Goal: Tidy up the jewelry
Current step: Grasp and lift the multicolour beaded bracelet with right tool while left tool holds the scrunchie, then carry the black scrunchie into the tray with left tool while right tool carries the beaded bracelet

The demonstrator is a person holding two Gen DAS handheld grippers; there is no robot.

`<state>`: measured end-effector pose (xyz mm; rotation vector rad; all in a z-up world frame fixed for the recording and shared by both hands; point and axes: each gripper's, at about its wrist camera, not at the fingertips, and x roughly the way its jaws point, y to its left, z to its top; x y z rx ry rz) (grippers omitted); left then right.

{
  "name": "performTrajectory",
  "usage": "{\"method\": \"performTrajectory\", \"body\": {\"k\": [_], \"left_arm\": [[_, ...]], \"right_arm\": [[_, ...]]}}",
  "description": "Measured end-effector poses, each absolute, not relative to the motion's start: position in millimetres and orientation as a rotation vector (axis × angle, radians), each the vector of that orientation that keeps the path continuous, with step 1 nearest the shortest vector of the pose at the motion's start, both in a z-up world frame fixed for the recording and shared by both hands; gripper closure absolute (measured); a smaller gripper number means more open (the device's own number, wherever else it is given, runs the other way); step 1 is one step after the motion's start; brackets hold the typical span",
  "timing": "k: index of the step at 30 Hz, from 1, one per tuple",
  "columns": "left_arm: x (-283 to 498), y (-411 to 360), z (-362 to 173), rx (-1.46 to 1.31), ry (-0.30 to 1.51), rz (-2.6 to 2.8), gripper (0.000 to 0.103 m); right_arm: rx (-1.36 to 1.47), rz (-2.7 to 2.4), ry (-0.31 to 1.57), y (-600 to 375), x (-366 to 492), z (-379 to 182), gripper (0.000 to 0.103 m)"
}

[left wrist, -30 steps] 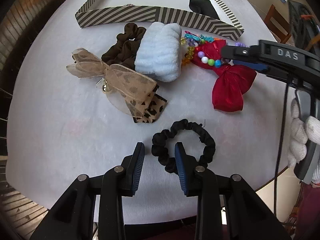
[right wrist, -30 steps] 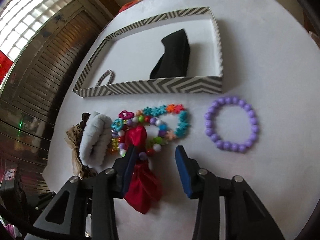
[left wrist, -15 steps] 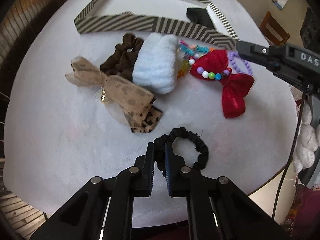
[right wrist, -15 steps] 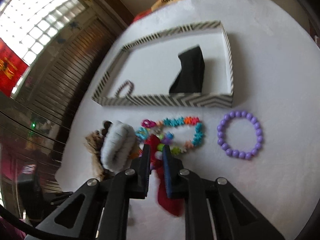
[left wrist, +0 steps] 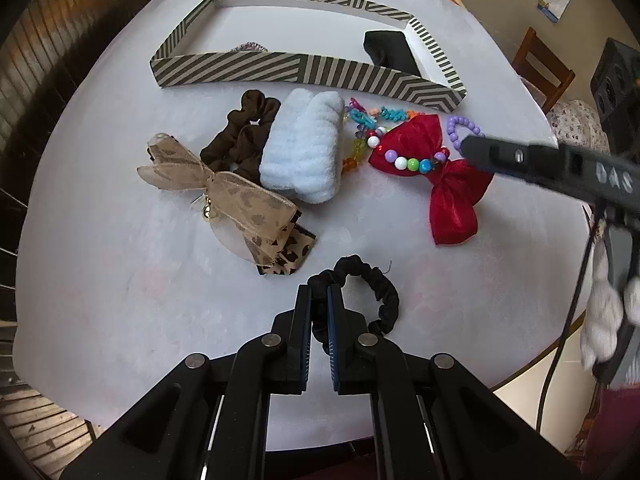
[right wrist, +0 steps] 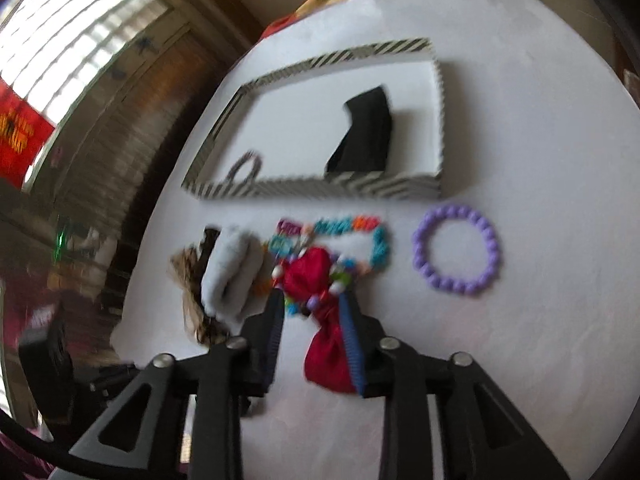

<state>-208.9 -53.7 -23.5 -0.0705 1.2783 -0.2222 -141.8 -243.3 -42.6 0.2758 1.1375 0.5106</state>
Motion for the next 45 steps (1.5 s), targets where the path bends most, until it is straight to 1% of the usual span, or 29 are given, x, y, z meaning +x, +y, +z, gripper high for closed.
{"method": "performTrajectory", "body": {"k": [4,7,13,20,24,25,26,27,28,31,35,41,45], "left_arm": [[-208.6,-51.7,-26.0,-0.073,1.284,-0.218,0.103],[-207.0,-50.5,-26.6,-0.069,1.283,-0.212,0.103],[-204.8,-42.7,-33.0,-0.087,1.310,-0.203,0.103],[-202.9,-38.0,-35.4,-0.097,1.322,-0.212,0.103],[-201.5,-36.5,-38.0,-0.107,1.334,-0.215,0.103],[-201.6,-36.3,-38.1,-0.107,1.334,-0.216,0.103],[-201.7,-36.0,-38.0,-0.107,1.334,-0.217,0.103],[-201.3,-36.4,-37.7,-0.107,1.334,-0.218,0.103],[-201.2,-36.2,-37.4,-0.108,1.333,-0.220,0.103],[-201.8,-37.2,-33.9,-0.109,1.328,-0.233,0.103],[-201.4,-39.3,-25.9,-0.119,1.322,-0.258,0.103],[-199.1,-45.9,-4.5,-0.136,1.300,-0.303,0.103],[-190.3,-47.9,17.8,-0.153,1.262,-0.329,0.103]], "right_arm": [[0.265,0.571,1.175,-220.8,-149.6,-53.6,0.070],[0.087,0.531,1.147,-202.4,-155.8,-52.9,0.070],[-0.094,0.597,1.081,-182.8,-148.9,-40.9,0.070],[-0.387,0.663,1.130,-155.2,-134.4,-60.6,0.070],[-0.464,0.640,1.152,-154.5,-127.1,-69.4,0.070],[-0.460,0.638,1.158,-152.0,-125.7,-72.4,0.073],[-0.450,0.638,1.162,-153.8,-124.1,-73.5,0.086],[-0.436,0.630,1.157,-155.5,-122.9,-73.3,0.091],[-0.406,0.626,1.155,-157.3,-120.8,-72.0,0.093],[-0.183,0.660,1.143,-182.8,-115.6,-54.5,0.093],[0.010,0.684,1.107,-214.0,-115.6,-32.5,0.093],[0.154,0.666,1.020,-245.2,-122.1,-5.5,0.093],[0.193,0.649,0.956,-251.7,-128.5,15.0,0.093]]}}
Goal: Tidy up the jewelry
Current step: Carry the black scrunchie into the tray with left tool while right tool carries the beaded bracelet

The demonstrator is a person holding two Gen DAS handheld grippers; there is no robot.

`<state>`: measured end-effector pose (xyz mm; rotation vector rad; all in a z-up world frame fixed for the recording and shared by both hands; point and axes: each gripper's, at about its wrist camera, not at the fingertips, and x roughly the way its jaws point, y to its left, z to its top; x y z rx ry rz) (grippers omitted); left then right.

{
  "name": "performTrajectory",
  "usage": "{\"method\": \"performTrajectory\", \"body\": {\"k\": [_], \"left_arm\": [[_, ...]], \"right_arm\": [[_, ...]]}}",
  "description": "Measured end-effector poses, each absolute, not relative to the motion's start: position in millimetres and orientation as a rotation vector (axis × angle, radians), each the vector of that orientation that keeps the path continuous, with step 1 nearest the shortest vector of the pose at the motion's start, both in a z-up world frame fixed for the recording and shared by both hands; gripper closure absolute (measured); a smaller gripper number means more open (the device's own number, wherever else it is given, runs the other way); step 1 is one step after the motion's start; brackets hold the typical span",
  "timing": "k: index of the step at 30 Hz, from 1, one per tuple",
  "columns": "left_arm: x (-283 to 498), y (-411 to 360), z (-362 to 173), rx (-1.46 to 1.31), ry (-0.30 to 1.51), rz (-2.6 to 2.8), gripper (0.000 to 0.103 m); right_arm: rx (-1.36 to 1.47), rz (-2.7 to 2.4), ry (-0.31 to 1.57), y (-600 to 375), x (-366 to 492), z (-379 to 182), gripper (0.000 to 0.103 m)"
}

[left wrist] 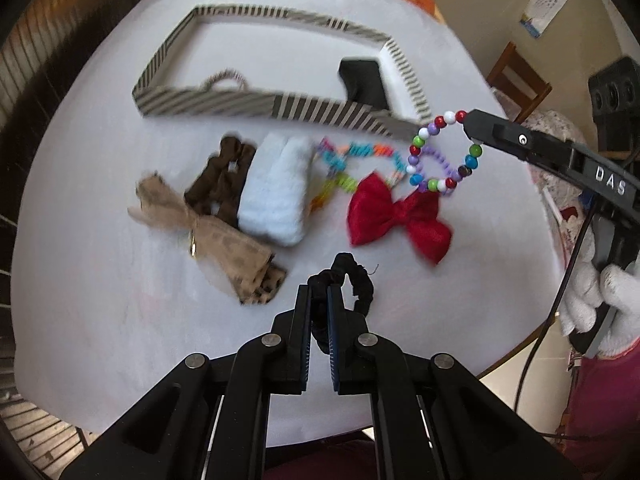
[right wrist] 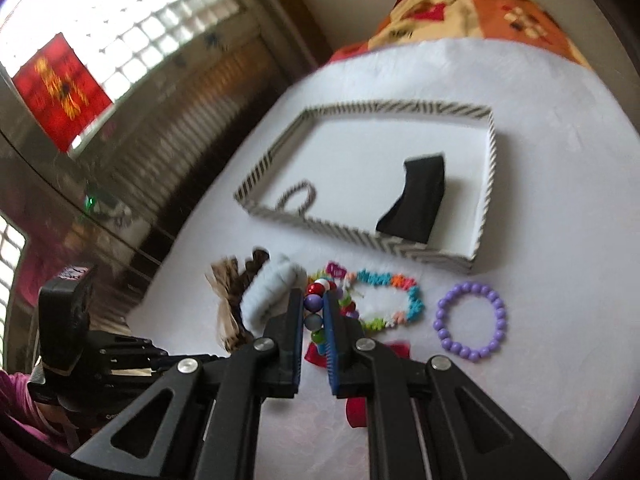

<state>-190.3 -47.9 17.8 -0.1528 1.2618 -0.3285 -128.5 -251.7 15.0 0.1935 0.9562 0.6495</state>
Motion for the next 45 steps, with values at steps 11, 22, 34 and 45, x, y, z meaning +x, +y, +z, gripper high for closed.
{"method": "performTrajectory", "body": {"k": [11,22,34,45], "left_arm": [[-141.0,-48.9,59.8,-0.106,1.133,-0.270,0.103],[-62.7,-30.6,65.2,-0.043,1.070,-0.198,0.103],[20.9,-13.8,29.8,-0.013,1.128,-0.145,0.103],[71.5,-4.2,-5.6,-0.044,1.185,-0.109,0.103]], "right_arm": [[0.252,0.594,0.835,-274.3,-117.1,55.7,0.093],[0.298,0.540,0.835,-274.6,-68.4,59.7,0.093],[0.302,0.558,0.927,-226.3,-3.8,31.4,0.093],[0.279,0.599,1.083,-174.7,45.6,-22.8,0.093]]}}
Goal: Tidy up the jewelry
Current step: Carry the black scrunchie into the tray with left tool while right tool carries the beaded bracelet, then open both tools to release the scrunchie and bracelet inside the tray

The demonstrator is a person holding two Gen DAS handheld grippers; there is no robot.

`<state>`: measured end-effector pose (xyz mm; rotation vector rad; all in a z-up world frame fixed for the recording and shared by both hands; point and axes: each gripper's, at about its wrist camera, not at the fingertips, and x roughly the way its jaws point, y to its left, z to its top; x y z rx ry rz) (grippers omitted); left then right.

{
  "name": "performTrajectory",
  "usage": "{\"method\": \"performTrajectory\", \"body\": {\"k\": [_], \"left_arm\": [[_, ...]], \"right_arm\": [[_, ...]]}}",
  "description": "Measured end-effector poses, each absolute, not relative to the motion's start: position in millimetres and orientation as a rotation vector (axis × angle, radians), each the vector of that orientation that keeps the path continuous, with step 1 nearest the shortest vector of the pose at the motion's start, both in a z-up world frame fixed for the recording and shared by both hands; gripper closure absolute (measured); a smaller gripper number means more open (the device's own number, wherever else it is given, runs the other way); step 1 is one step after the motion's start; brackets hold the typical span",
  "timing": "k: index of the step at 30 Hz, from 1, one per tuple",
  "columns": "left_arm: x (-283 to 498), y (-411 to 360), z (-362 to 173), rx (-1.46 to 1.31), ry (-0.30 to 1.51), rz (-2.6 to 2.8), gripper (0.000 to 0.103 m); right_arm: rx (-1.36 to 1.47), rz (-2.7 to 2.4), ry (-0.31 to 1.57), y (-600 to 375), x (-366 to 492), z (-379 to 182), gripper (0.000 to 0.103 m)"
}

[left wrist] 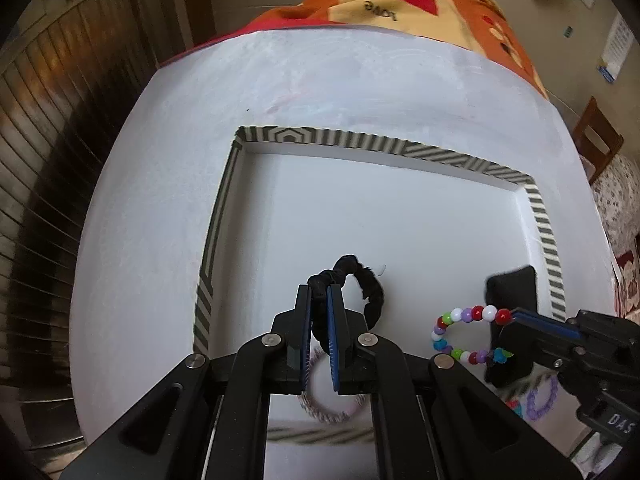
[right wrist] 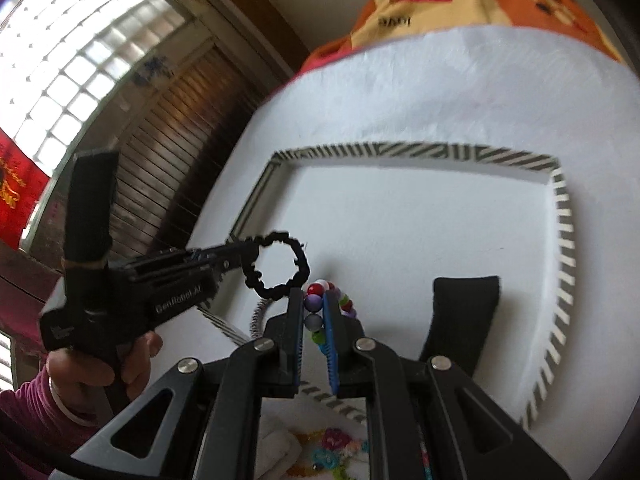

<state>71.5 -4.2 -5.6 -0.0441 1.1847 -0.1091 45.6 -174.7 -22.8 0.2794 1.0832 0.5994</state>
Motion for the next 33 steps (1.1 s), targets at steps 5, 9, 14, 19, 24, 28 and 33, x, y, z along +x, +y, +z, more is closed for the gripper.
{"method": "performTrajectory", "body": {"k": [5,9,14,19,24,28,33], "left_arm": [[85.1,5.1,-20.1,-0.054,1.206,-0.064,0.103],[89.5,10.4,-29.3,-0.048,1.218,-0.037,0.103],[88.8,12.8,-31.8,-0.049,1.214,-0.020,0.103],[86.3,9.6,-30.3,-0.058,1.215,-0.023,0.088],[77.3,12.5,-20.5,-0.072,1.190,-0.006,0.080],[66.5,12.9,-11.2,-0.071,1.177,0.006,0.079],[43.4,10.3,3.6,-0.068,1.158,0.009,0.079]], "right_arm": [[0.266,0.514,1.120,-182.9,67.6,-41.6,0.093],[0.228,0.456,1.147,-186.2,77.6,-57.3,0.093],[0.188,0.432,1.164,-181.5,80.2,-68.6,0.093],[0.134,0.442,1.160,-173.1,74.8,-65.9,0.074],[0.135,0.463,1.117,-174.4,62.8,-49.3,0.071],[0.140,0.460,1.074,-179.4,47.6,-31.7,0.061],[0.133,0.436,1.016,-186.7,24.2,-10.2,0.056]]}}
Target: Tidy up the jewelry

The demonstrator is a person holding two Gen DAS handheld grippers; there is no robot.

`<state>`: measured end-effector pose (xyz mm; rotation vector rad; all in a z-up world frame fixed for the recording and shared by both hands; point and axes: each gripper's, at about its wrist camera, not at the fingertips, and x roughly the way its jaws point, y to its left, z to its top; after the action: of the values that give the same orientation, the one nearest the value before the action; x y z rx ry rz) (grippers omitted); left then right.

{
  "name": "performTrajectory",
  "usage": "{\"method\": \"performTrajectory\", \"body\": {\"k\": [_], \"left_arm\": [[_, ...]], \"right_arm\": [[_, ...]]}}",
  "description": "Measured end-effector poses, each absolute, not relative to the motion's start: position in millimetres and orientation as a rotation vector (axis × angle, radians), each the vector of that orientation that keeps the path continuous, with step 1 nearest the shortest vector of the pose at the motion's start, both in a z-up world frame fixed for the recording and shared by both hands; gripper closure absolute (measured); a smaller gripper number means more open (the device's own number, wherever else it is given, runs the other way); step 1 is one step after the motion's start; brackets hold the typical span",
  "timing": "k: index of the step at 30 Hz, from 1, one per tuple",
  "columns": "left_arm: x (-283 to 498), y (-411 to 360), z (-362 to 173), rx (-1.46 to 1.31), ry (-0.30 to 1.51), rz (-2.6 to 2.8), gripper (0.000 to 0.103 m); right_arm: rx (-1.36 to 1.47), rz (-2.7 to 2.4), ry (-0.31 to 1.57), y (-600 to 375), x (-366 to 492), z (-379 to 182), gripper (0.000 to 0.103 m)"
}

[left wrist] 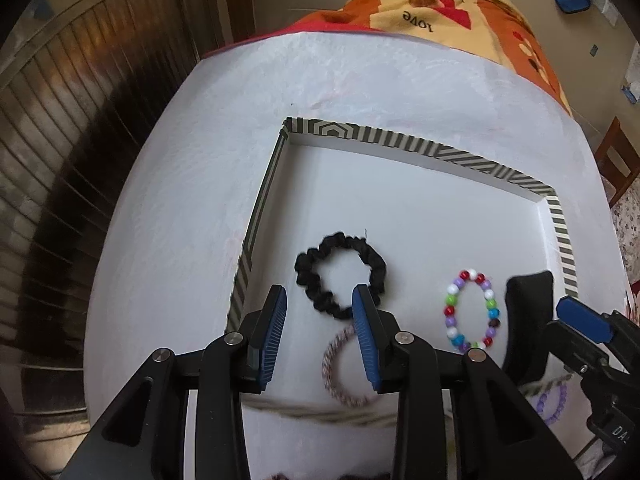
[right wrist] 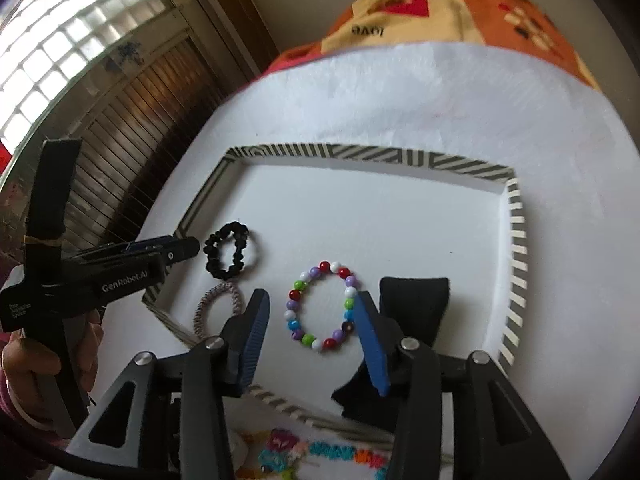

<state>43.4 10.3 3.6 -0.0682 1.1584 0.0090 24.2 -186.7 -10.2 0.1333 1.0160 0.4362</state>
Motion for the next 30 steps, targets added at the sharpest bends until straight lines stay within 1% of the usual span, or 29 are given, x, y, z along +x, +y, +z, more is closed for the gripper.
{"method": "performTrajectory", "body": {"k": [11,19,23,26,30], "left_arm": [[-5.4,-10.4,23.4,-0.050,1.124,0.004,0.079],[-61.2,-26.5,36.9,-0.037,1.102,-0.012,0.079],[-87.6,-33.6,42.5,-0.027,1.089,-0.020,0.079],[-106.9,-39.3,44.8,-0.018,1.087,-0.033,0.079],[-130.8,-46.9,45.3,-0.010,1.088,-0.045,0.079]], "right_arm": [[0.143,0.336,0.949,-211.0,-30.8,7.1,0.053],[0.154,0.298,0.913,-233.3,-85.3,20.2,0.050],[0.143,0.273,0.892,-244.6,-113.9,27.2,0.046],[0.117,0.230,0.876,-251.8,-137.8,30.4,0.040],[0.112,0.198,0.880,-261.7,-163.9,30.8,0.039]]}}
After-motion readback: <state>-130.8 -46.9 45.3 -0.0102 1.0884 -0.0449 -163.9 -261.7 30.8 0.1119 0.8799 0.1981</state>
